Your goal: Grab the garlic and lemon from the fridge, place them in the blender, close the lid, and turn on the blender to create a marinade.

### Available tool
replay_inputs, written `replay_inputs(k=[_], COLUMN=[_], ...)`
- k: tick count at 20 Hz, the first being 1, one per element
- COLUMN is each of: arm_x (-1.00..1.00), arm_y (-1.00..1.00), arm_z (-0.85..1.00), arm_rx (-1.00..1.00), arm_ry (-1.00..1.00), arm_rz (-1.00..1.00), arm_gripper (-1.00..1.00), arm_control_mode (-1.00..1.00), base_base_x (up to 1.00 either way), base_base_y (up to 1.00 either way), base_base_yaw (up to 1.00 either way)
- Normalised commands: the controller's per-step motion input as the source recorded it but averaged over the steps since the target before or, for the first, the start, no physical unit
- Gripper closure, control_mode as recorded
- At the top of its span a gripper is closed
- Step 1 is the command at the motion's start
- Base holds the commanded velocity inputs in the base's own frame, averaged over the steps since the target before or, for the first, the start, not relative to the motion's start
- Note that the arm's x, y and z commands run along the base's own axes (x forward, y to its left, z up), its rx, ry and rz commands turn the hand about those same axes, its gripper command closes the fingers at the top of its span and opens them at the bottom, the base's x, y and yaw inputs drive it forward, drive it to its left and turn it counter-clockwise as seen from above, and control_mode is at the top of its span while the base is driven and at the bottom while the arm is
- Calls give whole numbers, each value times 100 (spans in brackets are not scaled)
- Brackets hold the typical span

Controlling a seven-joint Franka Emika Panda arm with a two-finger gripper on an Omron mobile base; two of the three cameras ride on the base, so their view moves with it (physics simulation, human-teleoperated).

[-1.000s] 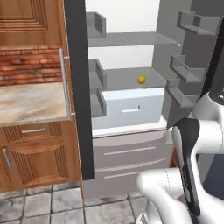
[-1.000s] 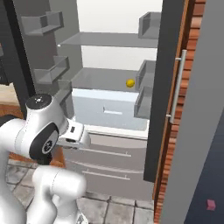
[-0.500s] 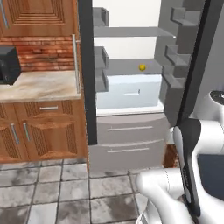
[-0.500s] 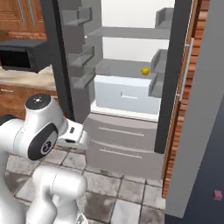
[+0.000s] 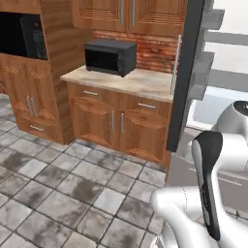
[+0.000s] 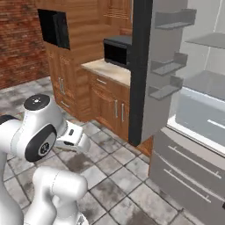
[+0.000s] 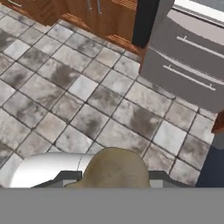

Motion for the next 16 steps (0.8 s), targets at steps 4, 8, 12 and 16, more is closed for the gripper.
replay_inputs(k=[4, 8, 12, 16], arm_x=[0, 0, 0, 0], arm_y=[0, 0, 0, 0], arm_z=[0, 0, 0, 0], arm_rx=[0, 0, 0, 0], arm_ry=[0, 0, 0, 0], arm_rz=[0, 0, 0, 0], arm_gripper=[100, 100, 100, 100], arm_control_mode=[100, 100, 100, 100], base_base_x=[0, 0, 0, 0], base_base_y=[6, 5, 18, 17], base_base_yaw=[95, 94, 93, 92])
